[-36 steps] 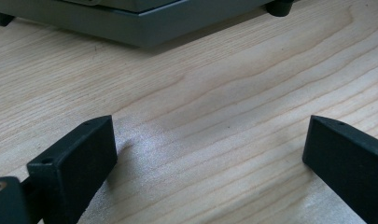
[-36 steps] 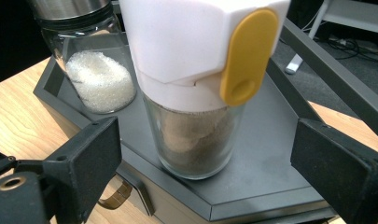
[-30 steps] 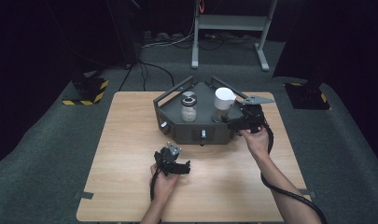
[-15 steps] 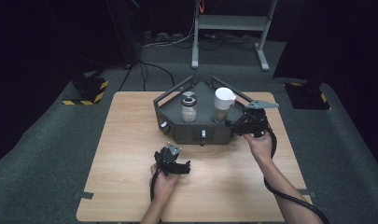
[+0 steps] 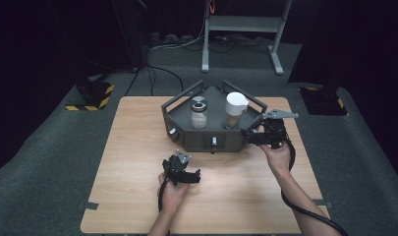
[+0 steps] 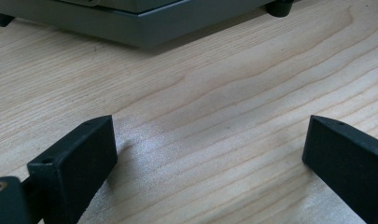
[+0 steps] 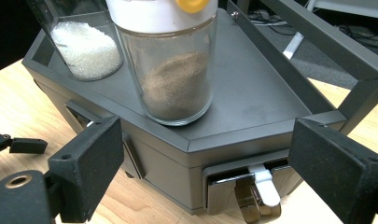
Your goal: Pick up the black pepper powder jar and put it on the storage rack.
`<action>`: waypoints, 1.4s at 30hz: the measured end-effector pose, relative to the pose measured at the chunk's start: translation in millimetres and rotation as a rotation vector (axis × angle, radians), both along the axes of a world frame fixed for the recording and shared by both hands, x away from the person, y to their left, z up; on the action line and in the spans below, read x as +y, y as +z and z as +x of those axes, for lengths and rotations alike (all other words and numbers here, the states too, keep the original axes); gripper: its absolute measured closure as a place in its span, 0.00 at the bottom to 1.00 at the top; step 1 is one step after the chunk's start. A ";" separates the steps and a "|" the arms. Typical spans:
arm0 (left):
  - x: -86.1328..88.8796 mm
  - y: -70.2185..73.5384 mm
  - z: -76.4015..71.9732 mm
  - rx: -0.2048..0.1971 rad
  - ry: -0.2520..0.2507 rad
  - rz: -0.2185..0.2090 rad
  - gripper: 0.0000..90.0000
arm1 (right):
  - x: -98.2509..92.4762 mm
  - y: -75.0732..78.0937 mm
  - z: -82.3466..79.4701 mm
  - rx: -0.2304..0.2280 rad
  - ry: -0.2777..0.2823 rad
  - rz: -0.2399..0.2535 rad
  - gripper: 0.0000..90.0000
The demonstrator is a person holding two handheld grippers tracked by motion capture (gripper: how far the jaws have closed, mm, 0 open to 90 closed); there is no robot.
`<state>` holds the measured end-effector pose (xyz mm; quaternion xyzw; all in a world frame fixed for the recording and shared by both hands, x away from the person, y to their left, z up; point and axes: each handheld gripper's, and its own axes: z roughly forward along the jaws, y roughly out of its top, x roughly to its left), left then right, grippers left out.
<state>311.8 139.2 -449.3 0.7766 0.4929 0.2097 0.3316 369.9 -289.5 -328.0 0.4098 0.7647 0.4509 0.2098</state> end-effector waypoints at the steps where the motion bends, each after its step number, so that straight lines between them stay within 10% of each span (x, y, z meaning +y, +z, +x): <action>1: 0.0 -0.1 0.0 0.000 0.000 -0.001 0.03 | -0.2 -0.5 -0.6 0.000 0.000 0.002 0.12; 42: 0.1 0.1 0.1 0.000 -0.001 0.002 0.03 | -15.1 -37.0 -23.0 0.059 -0.005 -0.011 0.12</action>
